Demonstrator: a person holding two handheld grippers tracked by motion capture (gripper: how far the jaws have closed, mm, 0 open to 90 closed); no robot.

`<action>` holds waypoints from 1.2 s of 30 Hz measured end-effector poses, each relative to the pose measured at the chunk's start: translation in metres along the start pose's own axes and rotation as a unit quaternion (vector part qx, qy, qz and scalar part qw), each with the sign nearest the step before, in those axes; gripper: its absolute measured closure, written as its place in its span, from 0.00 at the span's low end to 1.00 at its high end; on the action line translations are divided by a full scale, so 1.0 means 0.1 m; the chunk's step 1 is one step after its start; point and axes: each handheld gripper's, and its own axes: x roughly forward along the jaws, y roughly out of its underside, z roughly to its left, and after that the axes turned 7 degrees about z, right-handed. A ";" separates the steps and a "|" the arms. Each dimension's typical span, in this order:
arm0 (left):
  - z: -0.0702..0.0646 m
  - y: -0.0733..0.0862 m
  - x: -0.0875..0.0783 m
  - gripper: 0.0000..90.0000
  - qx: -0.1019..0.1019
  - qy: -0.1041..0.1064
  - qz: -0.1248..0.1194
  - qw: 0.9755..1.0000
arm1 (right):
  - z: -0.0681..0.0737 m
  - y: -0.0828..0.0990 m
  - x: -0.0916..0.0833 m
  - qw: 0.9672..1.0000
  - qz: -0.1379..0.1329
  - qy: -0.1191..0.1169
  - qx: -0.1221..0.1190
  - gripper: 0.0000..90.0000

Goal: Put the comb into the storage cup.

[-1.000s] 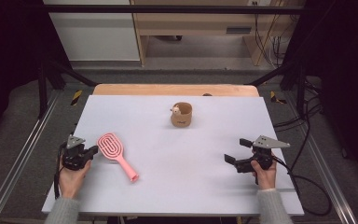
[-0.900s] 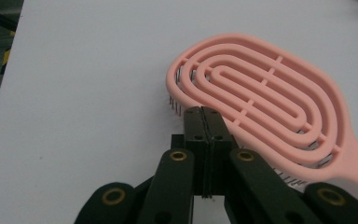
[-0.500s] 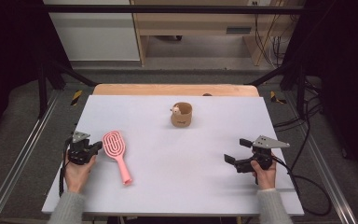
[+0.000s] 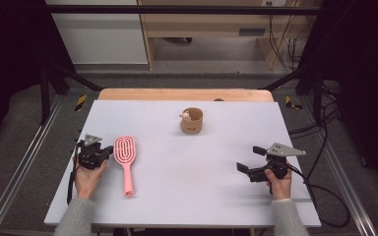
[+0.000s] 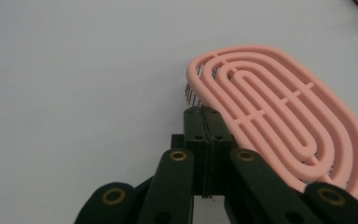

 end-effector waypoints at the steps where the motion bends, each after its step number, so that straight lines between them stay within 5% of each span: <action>1: -0.01 -0.01 0.00 1.00 0.002 0.000 0.001 1.000 | 0.00 0.00 0.00 1.000 0.000 0.000 0.000 0.00; 36: -0.33 -0.17 0.11 1.00 0.080 0.019 0.027 0.996 | 0.00 0.00 0.00 1.000 0.001 0.000 0.000 0.00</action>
